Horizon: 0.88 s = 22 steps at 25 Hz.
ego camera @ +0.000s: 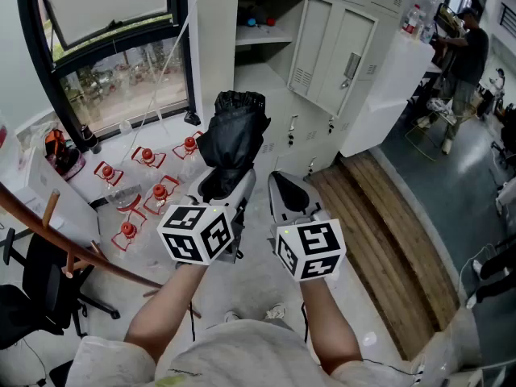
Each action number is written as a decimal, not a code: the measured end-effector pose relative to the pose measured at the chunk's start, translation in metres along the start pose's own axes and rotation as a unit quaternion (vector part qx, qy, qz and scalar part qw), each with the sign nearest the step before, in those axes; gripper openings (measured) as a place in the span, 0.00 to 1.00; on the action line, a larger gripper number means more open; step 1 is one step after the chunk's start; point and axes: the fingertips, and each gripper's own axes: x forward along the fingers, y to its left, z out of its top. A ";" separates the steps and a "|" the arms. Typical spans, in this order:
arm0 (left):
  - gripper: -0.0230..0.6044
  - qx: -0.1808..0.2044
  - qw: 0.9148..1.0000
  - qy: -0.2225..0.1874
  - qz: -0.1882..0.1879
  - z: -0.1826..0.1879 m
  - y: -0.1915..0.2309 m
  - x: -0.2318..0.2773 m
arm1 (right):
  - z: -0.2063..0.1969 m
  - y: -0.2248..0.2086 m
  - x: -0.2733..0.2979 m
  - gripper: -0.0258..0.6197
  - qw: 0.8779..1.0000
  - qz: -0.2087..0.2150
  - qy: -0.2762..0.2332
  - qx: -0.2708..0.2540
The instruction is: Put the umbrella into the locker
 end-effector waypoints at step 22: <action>0.44 -0.007 1.000 0.008 -0.007 -0.003 0.021 0.012 | -0.007 0.001 0.020 0.04 1.000 -0.003 -0.001 0.008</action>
